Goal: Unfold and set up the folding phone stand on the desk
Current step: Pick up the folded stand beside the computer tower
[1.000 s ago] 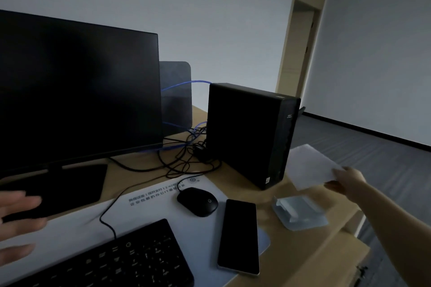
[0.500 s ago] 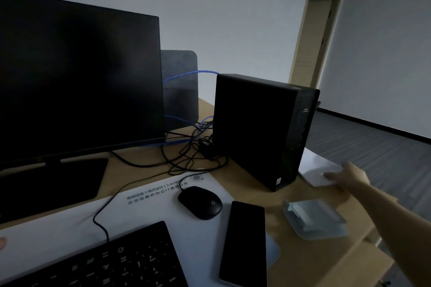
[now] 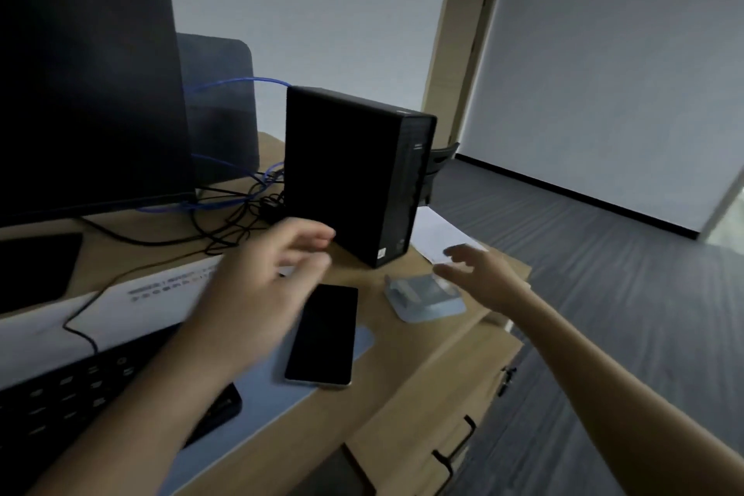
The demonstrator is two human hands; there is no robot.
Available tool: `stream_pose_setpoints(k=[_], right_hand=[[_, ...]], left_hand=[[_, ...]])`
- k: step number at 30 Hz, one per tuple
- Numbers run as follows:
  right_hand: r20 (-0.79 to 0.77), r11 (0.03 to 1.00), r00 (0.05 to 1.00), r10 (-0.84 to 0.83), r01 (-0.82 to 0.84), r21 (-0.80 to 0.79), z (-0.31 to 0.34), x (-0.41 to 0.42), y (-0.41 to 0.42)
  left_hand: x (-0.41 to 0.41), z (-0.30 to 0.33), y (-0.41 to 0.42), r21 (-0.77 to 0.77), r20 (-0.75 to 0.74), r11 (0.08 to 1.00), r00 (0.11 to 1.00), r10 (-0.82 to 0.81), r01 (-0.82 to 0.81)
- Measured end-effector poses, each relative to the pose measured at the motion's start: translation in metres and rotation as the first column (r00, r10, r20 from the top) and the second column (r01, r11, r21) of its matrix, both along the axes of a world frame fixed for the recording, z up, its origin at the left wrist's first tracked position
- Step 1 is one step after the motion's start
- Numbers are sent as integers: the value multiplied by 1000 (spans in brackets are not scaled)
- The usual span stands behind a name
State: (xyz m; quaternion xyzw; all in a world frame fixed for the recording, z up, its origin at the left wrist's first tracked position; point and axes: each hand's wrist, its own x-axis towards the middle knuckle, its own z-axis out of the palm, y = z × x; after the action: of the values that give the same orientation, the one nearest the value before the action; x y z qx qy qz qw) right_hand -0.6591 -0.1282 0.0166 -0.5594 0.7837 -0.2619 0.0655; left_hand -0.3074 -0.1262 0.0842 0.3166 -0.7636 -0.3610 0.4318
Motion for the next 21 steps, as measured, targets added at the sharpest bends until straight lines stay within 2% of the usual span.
stream_pose_setpoints(k=[2,5,9,13,16,21], right_hand=[[-14,995,999,31,-29,100,-4,9,6],[63,988,996,-62,53,142,-11,13,7],[148,980,972,-180,165,108,-15,18,3],[151,982,973,-177,165,88,-17,14,0],[158,985,973,-168,159,67,-19,12,-4],[282,981,939,-195,193,34,-23,10,-9]], left_hand=[[-49,-20,1,-8,196,998,979,-62,64],[-111,-49,-10,43,352,999,936,-29,15],[-151,-82,-20,261,352,960,936,2,-100],[-178,-88,-33,265,384,938,917,110,-223],[-187,-90,-38,308,399,920,911,106,-242],[-186,-90,-43,399,275,896,958,84,-193]])
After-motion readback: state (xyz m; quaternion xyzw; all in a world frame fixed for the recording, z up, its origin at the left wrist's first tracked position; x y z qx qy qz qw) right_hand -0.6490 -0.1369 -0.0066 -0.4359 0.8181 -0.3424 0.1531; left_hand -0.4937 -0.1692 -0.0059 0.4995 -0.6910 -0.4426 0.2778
